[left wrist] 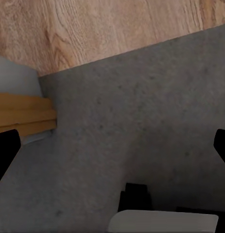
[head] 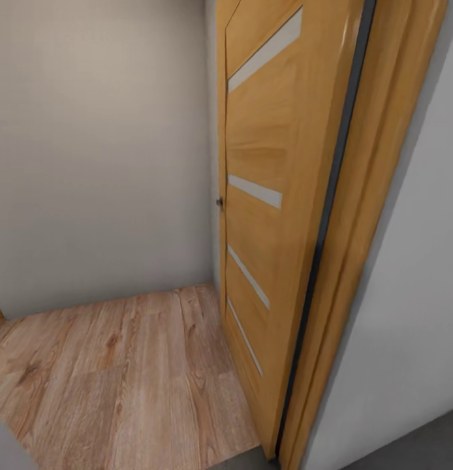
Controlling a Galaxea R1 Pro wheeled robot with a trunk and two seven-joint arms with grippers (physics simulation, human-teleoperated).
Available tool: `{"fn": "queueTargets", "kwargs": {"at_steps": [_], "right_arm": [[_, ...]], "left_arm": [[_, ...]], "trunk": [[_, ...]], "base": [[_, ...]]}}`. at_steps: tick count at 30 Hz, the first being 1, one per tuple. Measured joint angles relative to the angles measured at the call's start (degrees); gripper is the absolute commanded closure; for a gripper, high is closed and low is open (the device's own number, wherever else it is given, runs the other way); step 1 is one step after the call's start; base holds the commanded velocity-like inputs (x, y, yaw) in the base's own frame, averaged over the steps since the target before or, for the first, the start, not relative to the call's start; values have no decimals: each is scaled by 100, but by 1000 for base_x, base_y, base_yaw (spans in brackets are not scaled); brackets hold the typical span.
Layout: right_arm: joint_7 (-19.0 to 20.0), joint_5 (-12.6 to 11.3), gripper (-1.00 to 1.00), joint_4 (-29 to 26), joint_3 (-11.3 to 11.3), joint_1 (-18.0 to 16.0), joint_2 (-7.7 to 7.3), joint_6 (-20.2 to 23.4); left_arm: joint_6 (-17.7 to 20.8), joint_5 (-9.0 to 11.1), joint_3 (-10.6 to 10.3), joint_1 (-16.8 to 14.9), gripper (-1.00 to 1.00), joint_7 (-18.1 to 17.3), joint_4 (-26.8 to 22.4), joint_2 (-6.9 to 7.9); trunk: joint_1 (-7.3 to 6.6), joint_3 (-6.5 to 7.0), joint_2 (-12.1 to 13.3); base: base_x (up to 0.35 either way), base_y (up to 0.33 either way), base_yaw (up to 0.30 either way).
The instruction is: Move the two storage containers from the living room to the garage. In the garage, place one container on the floor and stack the other container on top of it (either order is fine).
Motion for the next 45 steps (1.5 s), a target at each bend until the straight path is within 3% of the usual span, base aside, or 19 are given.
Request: {"fn": "queueTargets", "kwargs": {"at_steps": [19,31,45], "right_arm": [[-63,-26,-100,-1,-25,1,-16,-2],[-64,-31,-100,-1,-31,4,-15,-2],[-62,2,-100,-2,-12,7,-80,-99]], "left_arm": [[-9,-10,-16,62,-100,-3,0,-4],[-204,-18,-17,164,-100,-7,25,-1],[-258,-23,-24,178,-100,-9,31,-8]], "trunk": [[0,-78,0],[0,-143,0],[0,-164,0]], "base": [[0,-11,258],[0,-73,239],[0,-3,46]]}}
